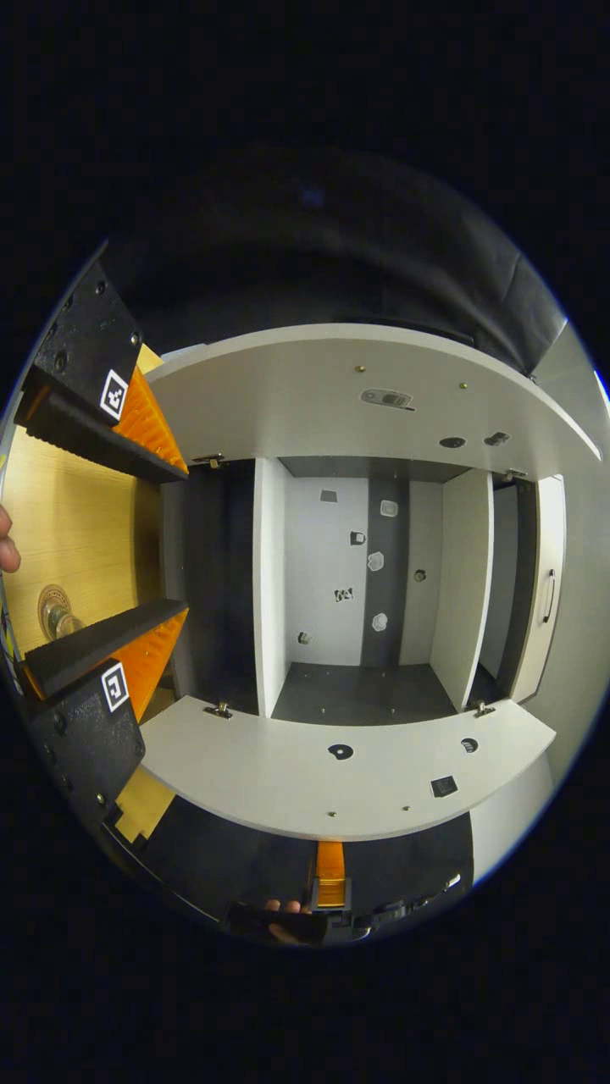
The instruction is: Grasp the bottle in the cabinet with the left hand and place it on the coaster, then close the right door with the right hand and the left door with the left hand.
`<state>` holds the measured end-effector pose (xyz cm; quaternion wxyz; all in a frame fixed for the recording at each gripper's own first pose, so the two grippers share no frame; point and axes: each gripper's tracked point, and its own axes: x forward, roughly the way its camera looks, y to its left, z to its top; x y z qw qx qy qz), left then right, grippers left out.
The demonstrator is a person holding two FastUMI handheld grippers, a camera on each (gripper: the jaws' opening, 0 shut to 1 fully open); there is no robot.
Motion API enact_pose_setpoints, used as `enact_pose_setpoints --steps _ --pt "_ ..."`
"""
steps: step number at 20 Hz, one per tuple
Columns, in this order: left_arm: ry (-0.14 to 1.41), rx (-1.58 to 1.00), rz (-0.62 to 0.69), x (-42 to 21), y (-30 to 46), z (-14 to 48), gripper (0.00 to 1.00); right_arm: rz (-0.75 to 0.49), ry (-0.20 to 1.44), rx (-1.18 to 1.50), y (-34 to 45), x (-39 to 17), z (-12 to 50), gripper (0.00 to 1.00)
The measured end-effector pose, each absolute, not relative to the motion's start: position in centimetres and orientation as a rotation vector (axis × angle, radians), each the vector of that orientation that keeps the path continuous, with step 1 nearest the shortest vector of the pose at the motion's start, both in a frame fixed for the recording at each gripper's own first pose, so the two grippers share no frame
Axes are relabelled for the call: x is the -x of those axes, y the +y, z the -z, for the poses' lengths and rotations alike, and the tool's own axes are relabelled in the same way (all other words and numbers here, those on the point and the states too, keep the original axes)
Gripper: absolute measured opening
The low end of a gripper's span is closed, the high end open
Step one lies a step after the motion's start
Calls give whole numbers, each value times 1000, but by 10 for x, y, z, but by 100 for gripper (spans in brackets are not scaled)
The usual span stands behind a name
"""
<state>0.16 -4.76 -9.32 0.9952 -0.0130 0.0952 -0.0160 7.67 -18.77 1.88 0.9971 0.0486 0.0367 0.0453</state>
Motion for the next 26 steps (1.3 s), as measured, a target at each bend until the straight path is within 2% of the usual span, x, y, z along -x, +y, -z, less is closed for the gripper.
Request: enact_pose_setpoints --steps 13,14,15,18,26 --pt "185 36 -106 9 20 95 89 -191 65 -96 -108 -114 -17 98" --pt "185 38 -116 10 25 95 88 -198 60 -94 -101 -117 -17 96" --pt "180 41 -130 11 31 93 88 -204 55 -91 -94 -122 -18 99" --pt "162 41 -165 16 50 85 88 -218 47 -86 -72 -140 -16 99" --pt "132 63 -265 31 111 65 88 -192 14 -55 -31 -187 -17 100"
